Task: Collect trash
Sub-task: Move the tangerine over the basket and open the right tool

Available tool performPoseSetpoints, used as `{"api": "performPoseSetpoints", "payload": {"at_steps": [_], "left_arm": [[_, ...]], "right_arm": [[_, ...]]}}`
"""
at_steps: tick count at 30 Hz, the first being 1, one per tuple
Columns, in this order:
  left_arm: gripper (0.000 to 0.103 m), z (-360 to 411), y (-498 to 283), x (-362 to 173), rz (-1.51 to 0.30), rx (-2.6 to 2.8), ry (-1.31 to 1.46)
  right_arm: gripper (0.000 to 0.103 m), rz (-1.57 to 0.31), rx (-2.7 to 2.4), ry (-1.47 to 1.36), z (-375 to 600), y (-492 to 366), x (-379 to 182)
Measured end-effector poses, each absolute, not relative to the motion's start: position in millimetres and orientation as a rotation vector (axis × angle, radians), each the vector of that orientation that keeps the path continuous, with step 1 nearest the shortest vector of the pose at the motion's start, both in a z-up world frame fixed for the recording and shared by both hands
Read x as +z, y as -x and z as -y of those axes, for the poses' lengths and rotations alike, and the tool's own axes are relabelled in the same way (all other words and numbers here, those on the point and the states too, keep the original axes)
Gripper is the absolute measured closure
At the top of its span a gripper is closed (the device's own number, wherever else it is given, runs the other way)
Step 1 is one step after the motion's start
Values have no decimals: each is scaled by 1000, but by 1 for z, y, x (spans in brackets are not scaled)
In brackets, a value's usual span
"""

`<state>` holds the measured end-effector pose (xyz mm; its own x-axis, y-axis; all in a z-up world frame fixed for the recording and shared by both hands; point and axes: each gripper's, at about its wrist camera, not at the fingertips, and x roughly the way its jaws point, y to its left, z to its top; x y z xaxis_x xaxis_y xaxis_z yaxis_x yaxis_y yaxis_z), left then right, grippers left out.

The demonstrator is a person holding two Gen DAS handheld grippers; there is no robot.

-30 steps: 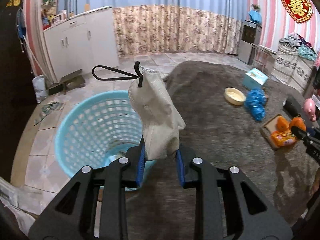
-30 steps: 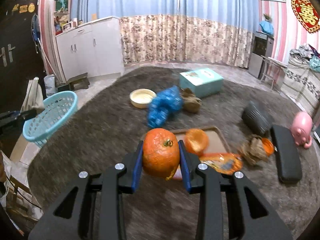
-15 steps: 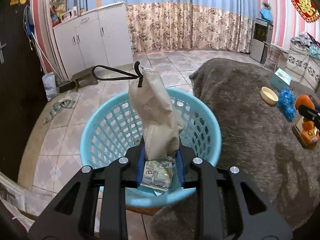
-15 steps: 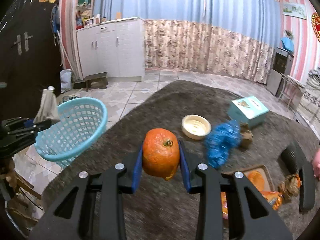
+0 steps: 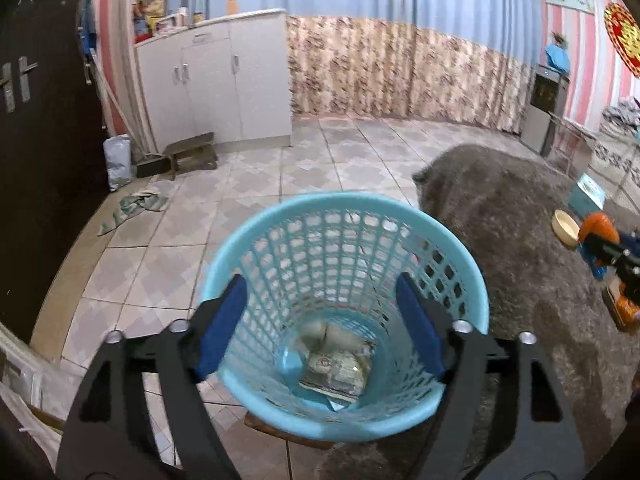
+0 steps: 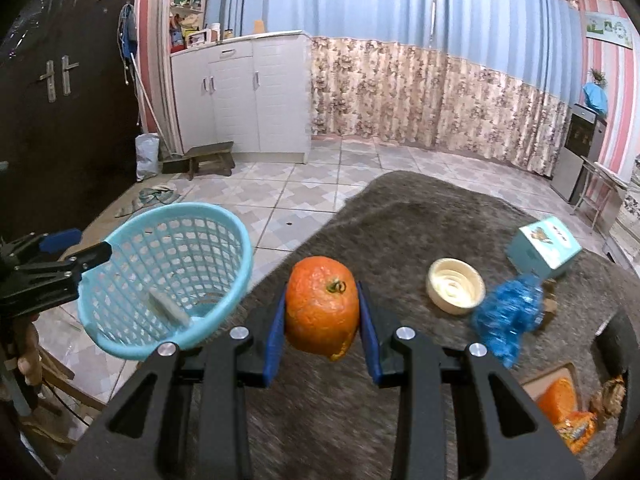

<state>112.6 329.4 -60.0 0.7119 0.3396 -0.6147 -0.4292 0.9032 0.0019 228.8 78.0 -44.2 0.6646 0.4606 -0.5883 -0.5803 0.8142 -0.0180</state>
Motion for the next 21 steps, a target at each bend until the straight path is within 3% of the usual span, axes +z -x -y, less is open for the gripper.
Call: {"api": "performPoseSetpoints", "payload": {"at_steps": [10,17,21], "left_arm": [[11,-357,-108,-51,-604,514,189],[10,-370,-105,-52,-607,554,203],[10,-371,-103,-52,-610,564,198]], "right_arm": [[70,-638,679,213,-154,-244,-56],[68,-694,749,222,-196,-249,-76],[47,-679,748,227,-200,-248,-75]]}}
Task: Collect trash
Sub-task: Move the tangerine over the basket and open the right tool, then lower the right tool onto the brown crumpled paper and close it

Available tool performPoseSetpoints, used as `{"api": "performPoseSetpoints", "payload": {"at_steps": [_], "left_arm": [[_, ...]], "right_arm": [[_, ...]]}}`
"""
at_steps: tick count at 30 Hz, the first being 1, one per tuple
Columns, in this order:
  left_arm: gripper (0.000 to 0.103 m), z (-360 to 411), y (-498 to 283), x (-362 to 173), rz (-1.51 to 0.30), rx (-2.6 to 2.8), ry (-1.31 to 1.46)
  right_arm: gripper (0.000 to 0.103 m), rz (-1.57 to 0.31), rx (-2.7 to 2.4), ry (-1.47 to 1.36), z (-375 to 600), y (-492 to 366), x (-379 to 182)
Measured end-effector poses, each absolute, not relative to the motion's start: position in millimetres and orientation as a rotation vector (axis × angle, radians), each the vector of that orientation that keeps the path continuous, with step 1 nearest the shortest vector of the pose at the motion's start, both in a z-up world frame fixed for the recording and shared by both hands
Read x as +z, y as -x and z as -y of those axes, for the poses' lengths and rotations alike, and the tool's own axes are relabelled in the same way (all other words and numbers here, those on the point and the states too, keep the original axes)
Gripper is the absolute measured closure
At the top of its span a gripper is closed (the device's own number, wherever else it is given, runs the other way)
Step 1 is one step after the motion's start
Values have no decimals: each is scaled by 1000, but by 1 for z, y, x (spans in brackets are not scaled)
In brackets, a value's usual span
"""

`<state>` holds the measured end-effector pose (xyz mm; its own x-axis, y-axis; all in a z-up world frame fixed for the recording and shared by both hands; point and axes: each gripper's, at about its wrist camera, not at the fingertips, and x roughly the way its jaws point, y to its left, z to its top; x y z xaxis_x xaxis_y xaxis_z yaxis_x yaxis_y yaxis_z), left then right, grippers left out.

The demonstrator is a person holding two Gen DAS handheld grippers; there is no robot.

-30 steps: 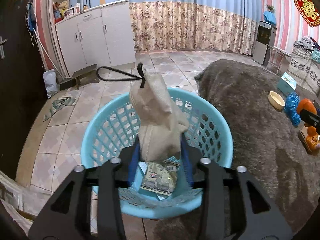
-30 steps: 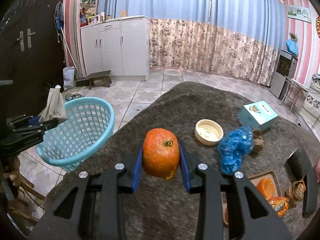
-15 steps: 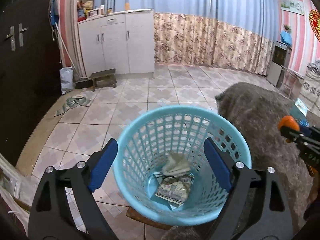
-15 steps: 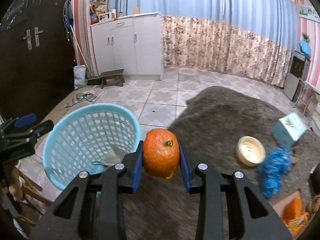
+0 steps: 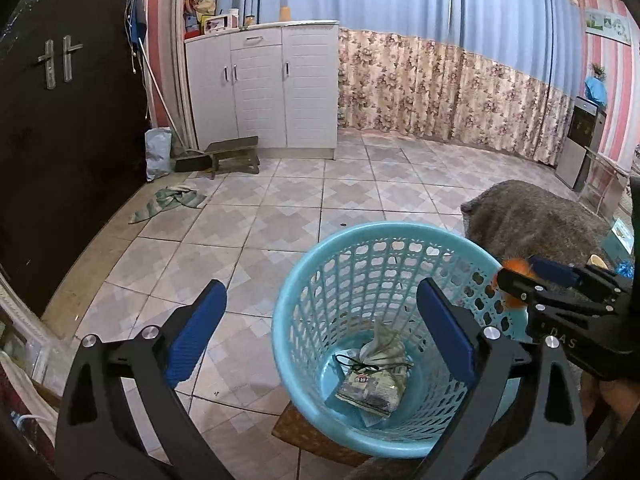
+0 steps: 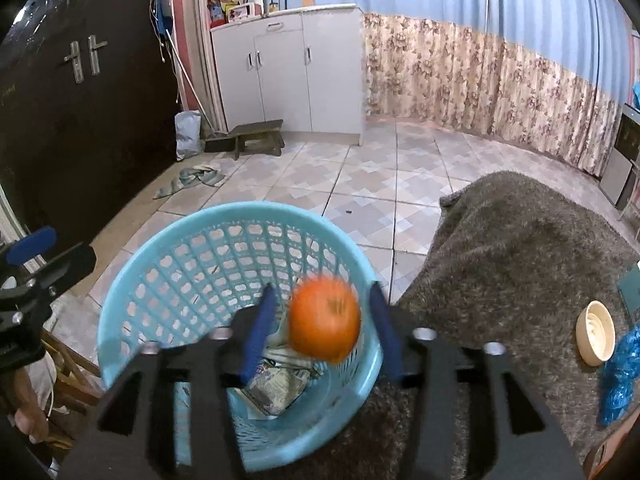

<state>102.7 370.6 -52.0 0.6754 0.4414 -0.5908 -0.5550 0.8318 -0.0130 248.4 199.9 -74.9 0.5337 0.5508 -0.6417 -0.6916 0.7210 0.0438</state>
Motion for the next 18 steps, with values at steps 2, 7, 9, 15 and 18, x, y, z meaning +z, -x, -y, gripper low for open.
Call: {"api": "performPoseSetpoints", "payload": {"at_steps": [2,7,9,15,18], "left_arm": [[10,-370,-102,-52,-613,565,205],[9,-360,-101,-46,-602,563,214],[7,-350,-102,-42,-595,558,212],[6,-308,-110,-31,-576,520,195],[6,-283,-115,-27,-570,479,192]], "right_arm": [[43,-668,746,230,-196,-247,-73],[28,-624,711,258,-168,-244,-64],[26,-604,681,266,-148,-244,-58],[23,-595,588,255,-71,-242,-44],[23,-582,508,272,-19,-239,-39]]}}
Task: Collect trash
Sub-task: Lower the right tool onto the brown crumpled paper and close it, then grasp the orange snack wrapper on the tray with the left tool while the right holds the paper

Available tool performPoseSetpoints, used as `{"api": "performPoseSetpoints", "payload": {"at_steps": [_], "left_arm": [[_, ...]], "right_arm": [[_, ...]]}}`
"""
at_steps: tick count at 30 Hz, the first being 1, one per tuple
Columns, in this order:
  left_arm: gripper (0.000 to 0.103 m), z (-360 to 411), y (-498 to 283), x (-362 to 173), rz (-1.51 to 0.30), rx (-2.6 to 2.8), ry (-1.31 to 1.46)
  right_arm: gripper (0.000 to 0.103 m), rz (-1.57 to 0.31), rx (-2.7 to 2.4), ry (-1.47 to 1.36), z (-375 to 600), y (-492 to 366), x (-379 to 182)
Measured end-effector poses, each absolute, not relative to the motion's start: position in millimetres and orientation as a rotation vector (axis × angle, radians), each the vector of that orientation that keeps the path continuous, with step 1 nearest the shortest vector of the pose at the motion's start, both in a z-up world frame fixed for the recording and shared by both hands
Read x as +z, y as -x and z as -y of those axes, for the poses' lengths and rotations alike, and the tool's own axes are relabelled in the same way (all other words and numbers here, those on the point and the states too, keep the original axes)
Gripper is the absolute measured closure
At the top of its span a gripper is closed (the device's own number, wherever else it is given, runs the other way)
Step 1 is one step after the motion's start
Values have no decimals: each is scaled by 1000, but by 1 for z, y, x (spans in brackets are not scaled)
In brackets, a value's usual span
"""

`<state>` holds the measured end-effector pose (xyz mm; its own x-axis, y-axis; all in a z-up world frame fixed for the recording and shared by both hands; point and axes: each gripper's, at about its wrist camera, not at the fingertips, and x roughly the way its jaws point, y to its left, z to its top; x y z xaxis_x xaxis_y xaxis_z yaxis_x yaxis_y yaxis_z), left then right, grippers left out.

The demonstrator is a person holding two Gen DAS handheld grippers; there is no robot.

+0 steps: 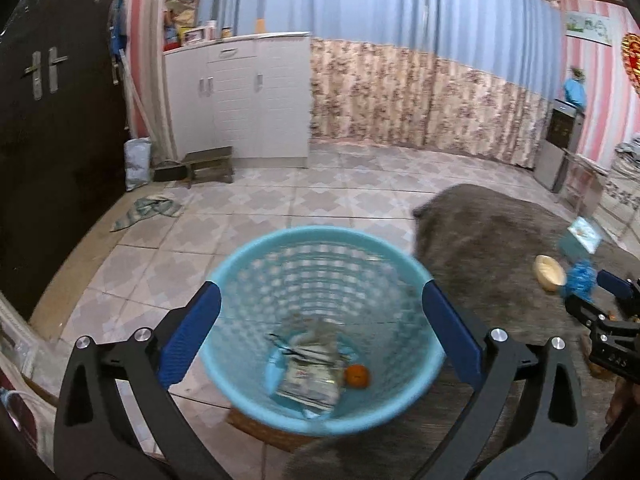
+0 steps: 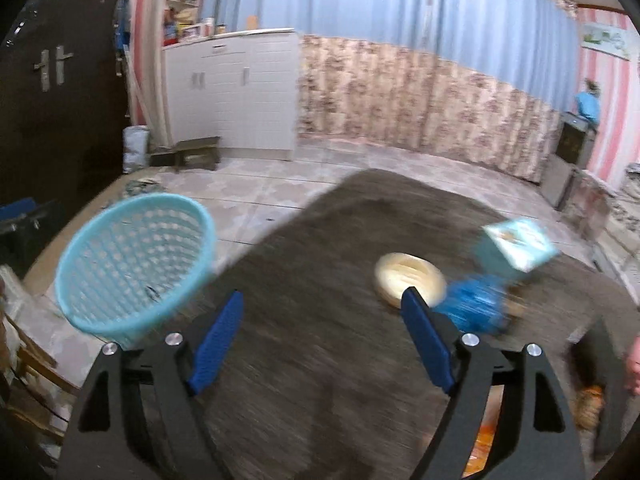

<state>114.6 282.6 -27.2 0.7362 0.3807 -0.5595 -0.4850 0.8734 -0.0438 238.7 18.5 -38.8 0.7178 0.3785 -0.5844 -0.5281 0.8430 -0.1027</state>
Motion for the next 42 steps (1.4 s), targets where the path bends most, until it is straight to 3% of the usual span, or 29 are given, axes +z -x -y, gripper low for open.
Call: {"api": "performPoseSetpoints", "payload": {"at_steps": [12,21,23,25,28,42], "left_arm": [[6,-148,-152,-47,-629,239,173],[6,-74,-172,-62,-690,115,142],[6,-61,-174,-64,-699,92,126],[6,-49,-176,-67,-710,73,107],[6,-30,-179,-70,-719,41,81],[6,51,-204,-100,-779,-133,-78]], "right_arm": [[23,-601,198,332,149,-235,-56],[24,-656,83,249,222,-263,-78],[29,-673,84,223,227,-272,-83],[46,-703,101,194,231,-281,-88],[60,-741,168,141,232,-292,-96],[62,-648,136,53,278,-261,-66]]}}
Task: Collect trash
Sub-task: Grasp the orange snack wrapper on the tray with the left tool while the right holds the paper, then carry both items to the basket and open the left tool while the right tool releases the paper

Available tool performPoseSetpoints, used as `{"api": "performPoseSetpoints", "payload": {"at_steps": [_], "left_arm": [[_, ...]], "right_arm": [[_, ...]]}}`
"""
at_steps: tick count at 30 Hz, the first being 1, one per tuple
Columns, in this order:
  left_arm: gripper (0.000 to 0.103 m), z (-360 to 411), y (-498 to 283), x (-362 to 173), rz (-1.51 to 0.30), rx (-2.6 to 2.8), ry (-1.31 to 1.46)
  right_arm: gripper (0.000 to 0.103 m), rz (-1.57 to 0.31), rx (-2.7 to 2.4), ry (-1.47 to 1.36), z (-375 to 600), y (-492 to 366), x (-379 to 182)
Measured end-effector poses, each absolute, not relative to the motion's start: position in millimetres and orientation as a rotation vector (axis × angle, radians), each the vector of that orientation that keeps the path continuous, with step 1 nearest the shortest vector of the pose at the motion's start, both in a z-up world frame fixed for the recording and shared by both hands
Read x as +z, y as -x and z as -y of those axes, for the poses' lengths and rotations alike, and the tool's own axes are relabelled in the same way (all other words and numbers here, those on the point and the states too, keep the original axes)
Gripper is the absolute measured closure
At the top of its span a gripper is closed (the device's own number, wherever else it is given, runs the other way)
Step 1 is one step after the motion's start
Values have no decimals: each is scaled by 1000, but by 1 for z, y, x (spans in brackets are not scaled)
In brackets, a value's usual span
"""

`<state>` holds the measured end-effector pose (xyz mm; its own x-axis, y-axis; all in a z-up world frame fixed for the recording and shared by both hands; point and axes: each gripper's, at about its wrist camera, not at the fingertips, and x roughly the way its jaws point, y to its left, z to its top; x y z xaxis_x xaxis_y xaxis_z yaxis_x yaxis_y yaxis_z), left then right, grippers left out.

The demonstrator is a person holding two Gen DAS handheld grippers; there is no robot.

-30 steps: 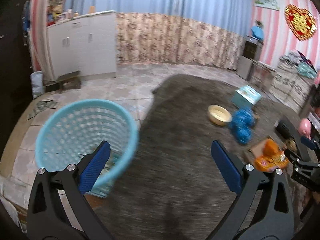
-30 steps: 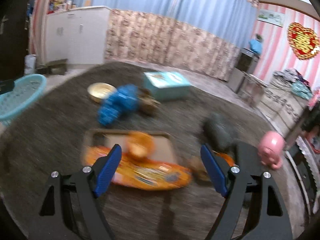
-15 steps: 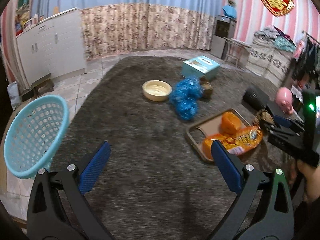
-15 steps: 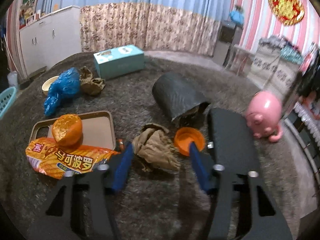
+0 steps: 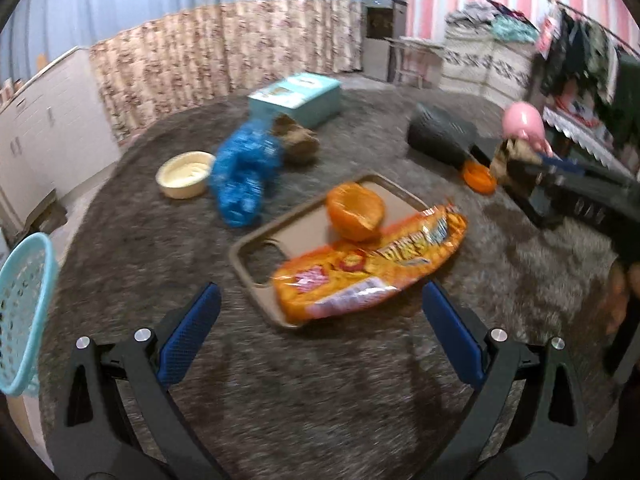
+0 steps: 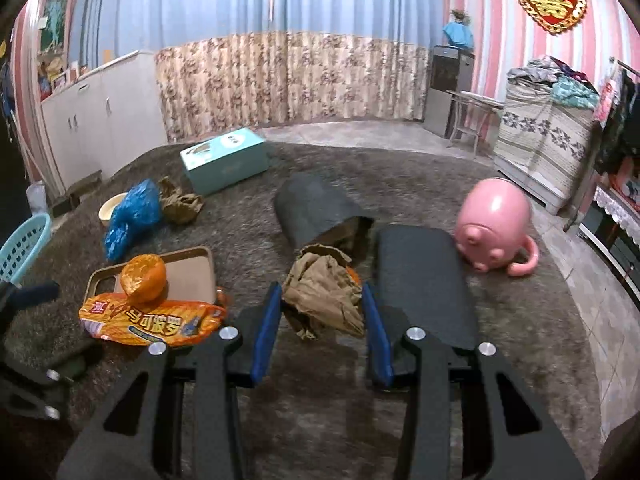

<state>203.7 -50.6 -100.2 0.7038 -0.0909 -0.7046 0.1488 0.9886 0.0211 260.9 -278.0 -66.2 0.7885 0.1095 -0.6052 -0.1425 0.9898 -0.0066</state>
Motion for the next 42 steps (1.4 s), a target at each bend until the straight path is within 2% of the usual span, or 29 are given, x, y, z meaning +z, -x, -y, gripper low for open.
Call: {"api": "performPoseSetpoints", "payload": {"at_steps": [2,4,5,7,11,13,23,30,42], "left_arm": [[10,55,-208,-107,-806,-168,-89],[29,59,-210,-109,-819,-198,-93],[33,59,-211,-108,-821,-215,-88],[57,61,-211,-107,-823,-252,-82],[76,60,-210,-105,-825,-263,-98],[94,55,-210,-100,-819,-277,-72],[98,23,-188,-62,-710,-166,-114],[98,-35,-168,-32,-650,-12,-115],[98,-150,-141,-10,-612,252,-91]], "right_arm": [[62,-648,126,40,285,-259,-65],[62,-651,115,29,287,-260,-65],[62,-653,112,23,289,-260,-67],[62,-659,112,13,290,-261,-69],[62,-663,115,11,286,-259,-72],[62,-663,120,20,281,-258,-71],[62,-640,138,51,260,-250,-59],[62,-603,196,75,219,-244,-45],[62,-592,354,121,123,-249,-38]]}}
